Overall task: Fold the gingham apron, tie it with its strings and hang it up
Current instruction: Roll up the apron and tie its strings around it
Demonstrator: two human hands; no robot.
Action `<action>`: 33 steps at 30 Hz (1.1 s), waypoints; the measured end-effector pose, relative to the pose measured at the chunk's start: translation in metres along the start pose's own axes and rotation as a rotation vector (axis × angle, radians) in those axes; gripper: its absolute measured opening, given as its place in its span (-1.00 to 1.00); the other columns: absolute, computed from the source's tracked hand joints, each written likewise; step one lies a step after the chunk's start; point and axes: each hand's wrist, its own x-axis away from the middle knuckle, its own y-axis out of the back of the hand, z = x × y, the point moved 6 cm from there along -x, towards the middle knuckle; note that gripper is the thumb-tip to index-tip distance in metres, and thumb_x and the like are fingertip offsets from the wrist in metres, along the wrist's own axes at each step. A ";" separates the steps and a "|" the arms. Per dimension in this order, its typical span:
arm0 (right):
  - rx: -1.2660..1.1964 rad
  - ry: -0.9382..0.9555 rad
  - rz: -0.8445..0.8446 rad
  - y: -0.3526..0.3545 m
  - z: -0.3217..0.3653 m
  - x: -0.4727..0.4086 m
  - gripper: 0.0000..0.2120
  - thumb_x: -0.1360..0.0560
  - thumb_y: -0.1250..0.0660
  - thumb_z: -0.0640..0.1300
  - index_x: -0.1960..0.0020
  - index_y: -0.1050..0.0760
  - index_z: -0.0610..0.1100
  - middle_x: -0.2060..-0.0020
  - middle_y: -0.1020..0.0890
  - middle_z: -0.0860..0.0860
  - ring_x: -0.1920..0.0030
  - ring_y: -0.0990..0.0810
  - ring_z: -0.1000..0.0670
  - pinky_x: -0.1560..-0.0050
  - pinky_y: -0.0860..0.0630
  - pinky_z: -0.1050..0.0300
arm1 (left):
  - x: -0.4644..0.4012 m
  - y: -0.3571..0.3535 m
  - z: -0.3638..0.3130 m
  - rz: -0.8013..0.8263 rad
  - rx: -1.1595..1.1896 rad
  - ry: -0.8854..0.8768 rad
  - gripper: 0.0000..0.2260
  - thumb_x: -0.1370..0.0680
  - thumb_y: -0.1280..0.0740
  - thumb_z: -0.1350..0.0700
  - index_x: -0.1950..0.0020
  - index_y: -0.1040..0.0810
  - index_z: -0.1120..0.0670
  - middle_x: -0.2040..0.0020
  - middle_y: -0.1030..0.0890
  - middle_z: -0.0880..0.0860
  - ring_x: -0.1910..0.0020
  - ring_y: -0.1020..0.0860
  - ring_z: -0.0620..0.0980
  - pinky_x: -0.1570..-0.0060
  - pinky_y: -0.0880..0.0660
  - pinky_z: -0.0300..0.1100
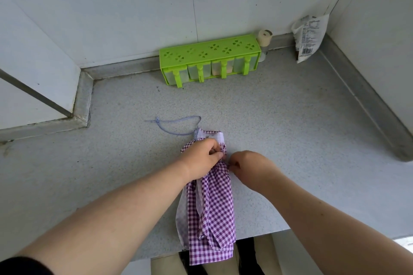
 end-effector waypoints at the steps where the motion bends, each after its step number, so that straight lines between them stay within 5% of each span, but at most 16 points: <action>1: -0.046 -0.031 0.003 -0.002 -0.002 0.000 -0.76 -0.68 -0.24 -0.04 -0.26 -0.63 0.03 0.04 -0.65 0.15 0.04 -0.55 0.05 0.11 -0.37 0.25 | 0.000 0.000 0.000 -0.001 0.008 -0.001 -0.94 -0.67 -0.36 0.01 -0.01 -0.56 -0.08 0.05 -0.62 -0.15 0.08 -0.57 -0.19 0.17 -0.38 -0.30; 6: -0.636 -0.359 -0.054 -0.016 -0.036 -0.001 -0.73 -0.63 -0.33 0.10 0.07 -0.63 -0.08 0.26 -0.73 -0.10 0.26 -0.69 -0.08 0.09 -0.64 0.00 | 0.001 0.000 0.001 0.020 0.052 -0.011 -0.94 -0.65 -0.40 0.01 0.01 -0.58 -0.12 0.06 -0.63 -0.19 0.09 -0.56 -0.29 0.16 -0.37 -0.35; 11: -1.250 -0.380 -0.006 -0.035 -0.029 -0.005 -0.70 -0.69 -0.26 -0.10 0.00 -0.66 -0.28 0.23 -0.68 -0.13 0.22 -0.62 -0.07 0.05 -0.59 0.03 | -0.002 0.001 0.002 0.043 0.041 -0.034 -0.89 -0.62 -0.45 0.02 0.05 -0.57 -0.17 0.09 -0.63 -0.18 0.09 -0.59 -0.19 0.14 -0.39 -0.36; 20: -1.187 -0.410 -0.211 -0.030 -0.026 -0.001 -0.84 -0.62 -0.39 -0.10 0.04 -0.69 -0.16 0.34 -0.70 -0.05 0.37 -0.62 0.03 0.30 -0.60 0.12 | -0.004 -0.001 0.004 0.049 0.035 -0.011 -0.95 -0.62 -0.45 0.03 0.01 -0.62 -0.12 0.11 -0.64 -0.16 0.14 -0.58 -0.23 0.18 -0.38 -0.42; 28: -1.190 -0.483 -0.333 -0.037 -0.018 -0.009 -0.83 -0.59 -0.41 -0.06 0.11 -0.66 -0.13 0.26 -0.74 -0.09 0.29 -0.66 -0.10 0.08 -0.67 -0.25 | -0.003 -0.002 0.001 0.019 0.052 0.010 -0.95 -0.62 -0.45 0.07 -0.07 -0.67 -0.07 0.10 -0.64 -0.21 0.11 -0.58 -0.30 0.14 -0.40 -0.48; 33: -1.170 -0.320 -0.303 -0.035 -0.016 -0.001 -0.82 -0.62 -0.36 -0.07 0.08 -0.71 -0.03 0.19 -0.75 -0.06 0.12 -0.73 -0.10 -0.05 -0.66 -0.20 | -0.003 -0.003 0.000 -0.035 0.083 0.022 -0.96 -0.60 -0.47 0.09 0.00 -0.67 -0.05 0.07 -0.70 -0.13 0.08 -0.64 -0.23 0.14 -0.45 -0.50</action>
